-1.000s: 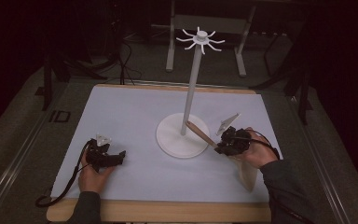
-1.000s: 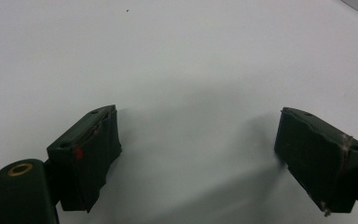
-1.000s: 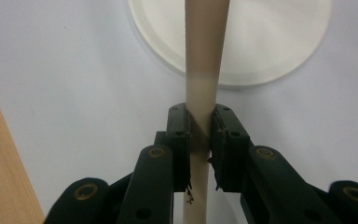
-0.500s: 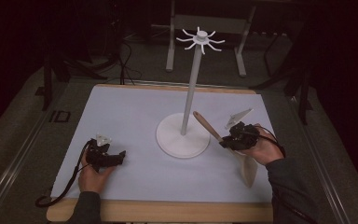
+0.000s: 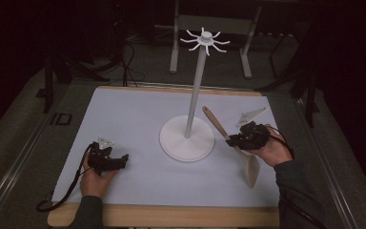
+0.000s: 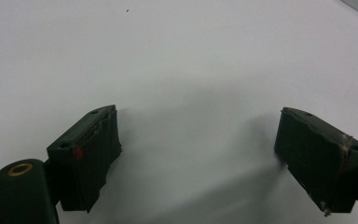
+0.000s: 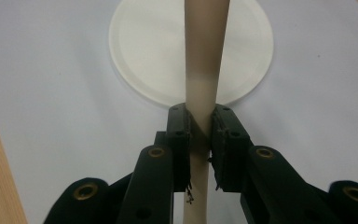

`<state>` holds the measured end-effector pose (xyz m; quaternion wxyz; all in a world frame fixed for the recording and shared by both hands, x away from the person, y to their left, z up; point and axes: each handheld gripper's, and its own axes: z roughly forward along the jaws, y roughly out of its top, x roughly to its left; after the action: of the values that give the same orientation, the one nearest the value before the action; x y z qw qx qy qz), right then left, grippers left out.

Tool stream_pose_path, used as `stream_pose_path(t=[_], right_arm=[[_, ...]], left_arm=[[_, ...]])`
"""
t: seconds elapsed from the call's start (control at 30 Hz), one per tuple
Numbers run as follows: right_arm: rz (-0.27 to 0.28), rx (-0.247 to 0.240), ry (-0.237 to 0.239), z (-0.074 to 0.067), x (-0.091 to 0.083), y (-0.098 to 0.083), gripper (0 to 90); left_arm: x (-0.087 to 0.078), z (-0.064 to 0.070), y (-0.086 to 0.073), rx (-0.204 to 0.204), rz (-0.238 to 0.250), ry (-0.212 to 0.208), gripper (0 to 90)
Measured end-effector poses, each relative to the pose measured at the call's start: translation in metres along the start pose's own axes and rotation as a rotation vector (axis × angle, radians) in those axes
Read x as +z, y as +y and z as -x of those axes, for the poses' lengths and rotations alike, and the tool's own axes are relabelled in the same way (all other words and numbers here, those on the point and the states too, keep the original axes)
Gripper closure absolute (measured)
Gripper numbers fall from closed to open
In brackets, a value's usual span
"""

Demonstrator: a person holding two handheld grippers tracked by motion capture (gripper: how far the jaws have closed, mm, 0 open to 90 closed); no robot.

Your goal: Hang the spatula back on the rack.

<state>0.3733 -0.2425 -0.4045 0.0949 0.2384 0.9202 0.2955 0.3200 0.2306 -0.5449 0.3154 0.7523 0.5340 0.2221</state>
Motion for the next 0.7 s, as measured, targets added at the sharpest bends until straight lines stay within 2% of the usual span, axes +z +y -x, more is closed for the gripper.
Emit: stream_pose_path(t=[0.57,0.7], right_arm=[[0.084,0.017,-0.008,0.0058,-0.0097,-0.0022,78.5],[0.085,0.020,-0.001,0.0061,-0.0107,-0.0014,78.6]], left_arm=[[0.0000,0.0000,0.0000,0.000,0.000,0.000,14.1],[0.0000,0.0000,0.0000,0.000,0.000,0.000,14.2]])
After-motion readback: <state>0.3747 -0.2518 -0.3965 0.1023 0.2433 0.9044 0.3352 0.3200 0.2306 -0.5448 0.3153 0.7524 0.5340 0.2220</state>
